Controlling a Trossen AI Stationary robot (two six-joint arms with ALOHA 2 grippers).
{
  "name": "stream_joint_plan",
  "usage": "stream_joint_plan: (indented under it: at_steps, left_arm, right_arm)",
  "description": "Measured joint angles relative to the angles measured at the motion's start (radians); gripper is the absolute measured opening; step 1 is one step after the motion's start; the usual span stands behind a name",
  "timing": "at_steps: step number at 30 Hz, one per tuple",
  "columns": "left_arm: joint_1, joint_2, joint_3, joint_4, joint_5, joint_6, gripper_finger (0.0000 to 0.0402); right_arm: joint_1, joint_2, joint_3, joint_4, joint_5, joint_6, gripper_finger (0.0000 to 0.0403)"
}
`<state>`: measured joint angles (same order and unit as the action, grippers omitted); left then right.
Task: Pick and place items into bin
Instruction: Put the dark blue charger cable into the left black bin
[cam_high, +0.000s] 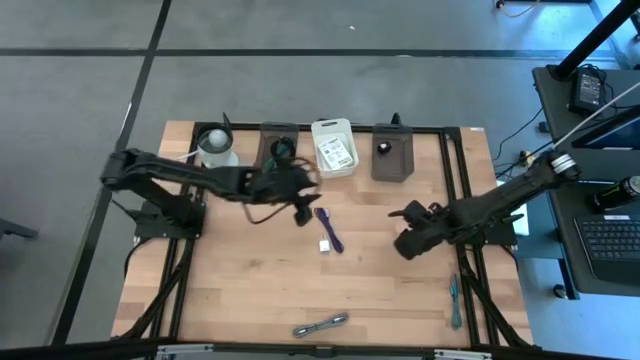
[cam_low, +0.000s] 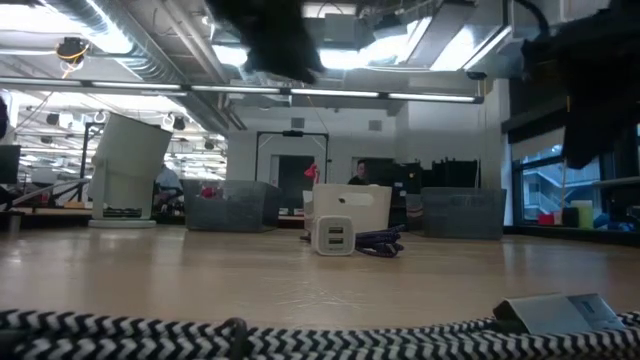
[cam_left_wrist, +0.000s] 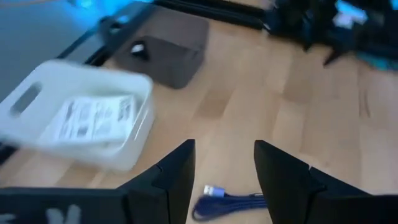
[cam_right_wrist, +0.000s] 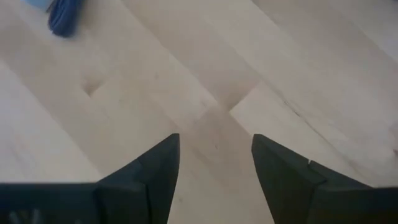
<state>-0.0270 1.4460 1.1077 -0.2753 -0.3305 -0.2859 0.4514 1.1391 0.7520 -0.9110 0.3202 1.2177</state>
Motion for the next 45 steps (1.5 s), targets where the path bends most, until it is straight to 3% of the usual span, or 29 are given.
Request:
stream_joint_plan:
  at_steps: [7, 14, 19, 24, 28, 34, 38, 45]
  left_arm:
    - [0.031, 0.253, 0.246, -0.222, 0.138, 0.482, 0.0148]
    - [0.03, 0.407, 0.281, -0.26, 0.185, 0.812, 0.0128]
    - [0.042, 0.493, 0.281, -0.291, 0.212, 0.88, 0.0109]
    - [0.042, 0.529, 0.281, -0.297, 0.055, 0.907, 0.0107]
    - [0.048, 0.533, 0.281, -0.309, 0.034, 0.871, 0.0142]
    - [0.046, 0.533, 0.281, -0.282, 0.013, 0.847, 0.0225]
    - [0.041, 0.533, 0.281, -0.241, 0.087, 0.923, 0.0249]
    - [0.053, 0.547, 0.274, -0.283, 0.245, 1.028, 0.0239]
  right_arm:
    - [0.008, -0.141, -0.084, -0.01, 0.0, -0.067, 0.0204]
    - [0.008, -0.213, -0.126, -0.001, 0.0, -0.075, 0.0204]
    - [0.008, -0.226, -0.135, 0.003, 0.0, -0.08, 0.0204]
    - [0.008, -0.226, -0.135, 0.012, 0.0, -0.096, 0.0204]
    - [0.008, -0.226, -0.135, 0.013, 0.0, -0.097, 0.0204]
    - [0.008, -0.226, -0.135, 0.016, 0.0, -0.097, 0.0204]
    - [0.008, -0.226, -0.135, 0.017, 0.0, -0.097, 0.0204]
    - [0.007, -0.226, -0.135, 0.019, 0.0, -0.096, 0.0204]
